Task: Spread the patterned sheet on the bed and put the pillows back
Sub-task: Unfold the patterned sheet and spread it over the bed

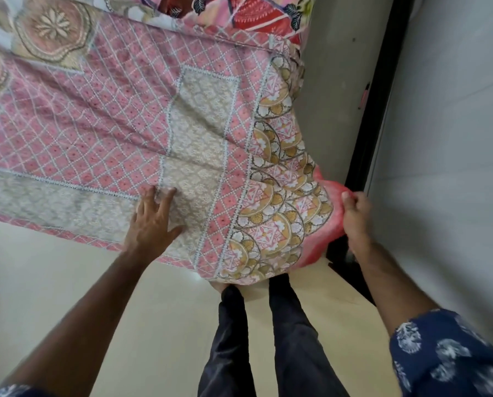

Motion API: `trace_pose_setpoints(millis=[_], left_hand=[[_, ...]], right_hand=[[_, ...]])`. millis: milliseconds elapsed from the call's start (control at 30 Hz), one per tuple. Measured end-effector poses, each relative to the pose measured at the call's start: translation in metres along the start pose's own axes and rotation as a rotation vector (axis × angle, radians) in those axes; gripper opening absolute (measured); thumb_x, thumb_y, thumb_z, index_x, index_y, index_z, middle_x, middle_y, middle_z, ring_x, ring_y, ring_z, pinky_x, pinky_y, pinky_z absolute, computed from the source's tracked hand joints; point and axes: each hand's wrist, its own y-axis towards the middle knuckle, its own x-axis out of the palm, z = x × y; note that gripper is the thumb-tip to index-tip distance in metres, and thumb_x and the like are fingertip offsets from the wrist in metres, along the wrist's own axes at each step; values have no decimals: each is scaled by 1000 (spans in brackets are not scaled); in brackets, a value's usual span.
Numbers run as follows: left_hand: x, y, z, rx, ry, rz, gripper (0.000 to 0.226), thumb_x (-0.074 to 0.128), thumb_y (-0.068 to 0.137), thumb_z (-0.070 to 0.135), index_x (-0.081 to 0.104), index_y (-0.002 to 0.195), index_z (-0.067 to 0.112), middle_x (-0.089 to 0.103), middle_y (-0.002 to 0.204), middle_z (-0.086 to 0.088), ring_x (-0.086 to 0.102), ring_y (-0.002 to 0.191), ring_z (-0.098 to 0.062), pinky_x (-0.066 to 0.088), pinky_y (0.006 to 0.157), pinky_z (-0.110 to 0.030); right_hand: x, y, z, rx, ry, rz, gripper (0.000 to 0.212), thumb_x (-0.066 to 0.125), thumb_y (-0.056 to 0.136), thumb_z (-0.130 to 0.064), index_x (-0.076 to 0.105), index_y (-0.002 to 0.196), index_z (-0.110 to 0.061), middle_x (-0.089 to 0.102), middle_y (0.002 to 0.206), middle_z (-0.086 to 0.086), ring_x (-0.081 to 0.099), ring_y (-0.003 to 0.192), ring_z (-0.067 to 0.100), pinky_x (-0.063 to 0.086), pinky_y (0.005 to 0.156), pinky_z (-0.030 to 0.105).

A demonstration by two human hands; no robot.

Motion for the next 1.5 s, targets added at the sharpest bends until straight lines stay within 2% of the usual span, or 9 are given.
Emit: trace_pose_setpoints(millis=[200,367,667,867,1000,1100,1233,1367,1500], left_hand=[[-10,3,19,-96,46,-49,99,81,81,43,21,158,23,11,164,-26,20,149,-48,46,102,-65],[-21,10,32,-64,37,-16,85,79,82,37,35,151,13,28,159,-23,39,140,-45,49,101,-60],[-53,69,44,82,30,194,67,66,92,33,37,150,15,28,163,-15,30,149,-39,35,112,-64],[-88,134,79,25,-152,282,52,55,97,38,43,144,16,47,148,-10,54,129,-33,47,100,-57],[-127,216,115,-67,-416,245,72,35,92,70,48,135,13,62,124,-14,65,98,-27,56,83,-48],[-171,278,157,-264,-798,88,81,35,89,82,65,116,12,71,105,-5,69,85,-19,59,72,-35],[-220,338,188,-417,-961,-115,68,36,98,70,72,103,11,74,95,-7,70,83,-24,46,71,-33],[-241,379,206,-410,-975,-72,30,54,99,38,71,92,14,73,84,-9,69,70,-22,48,67,-31],[-243,411,208,-255,-820,33,22,55,95,32,59,109,14,71,105,-8,68,93,-24,54,76,-39]], right_hand=[[-2,23,-20,111,-620,-414,54,64,98,-19,39,142,-3,55,135,16,55,125,34,44,102,38],[6,47,-108,-143,-607,-436,19,57,98,-9,57,117,-9,61,104,7,61,98,28,44,69,27],[75,108,-273,-720,-612,-272,41,58,94,-1,52,134,-7,57,121,0,57,105,14,46,86,27],[131,165,-298,-931,-823,-202,47,70,87,-29,56,128,-10,54,125,11,53,112,26,45,88,33],[127,195,-285,-938,-798,-77,35,69,87,-28,55,115,-12,57,118,9,58,106,26,54,88,41],[120,217,-291,-941,-606,-131,19,57,98,-23,55,111,-10,64,103,6,62,87,21,51,64,30],[98,241,-321,-869,-454,-344,19,47,106,-25,53,113,-9,53,70,-8,47,52,11,27,45,27],[79,282,-372,-828,-393,-464,17,48,105,-22,53,112,-7,63,83,6,58,68,22,42,60,35],[78,335,-405,-744,-444,-640,6,59,101,-21,61,102,-15,71,90,-4,67,80,12,51,69,33]])
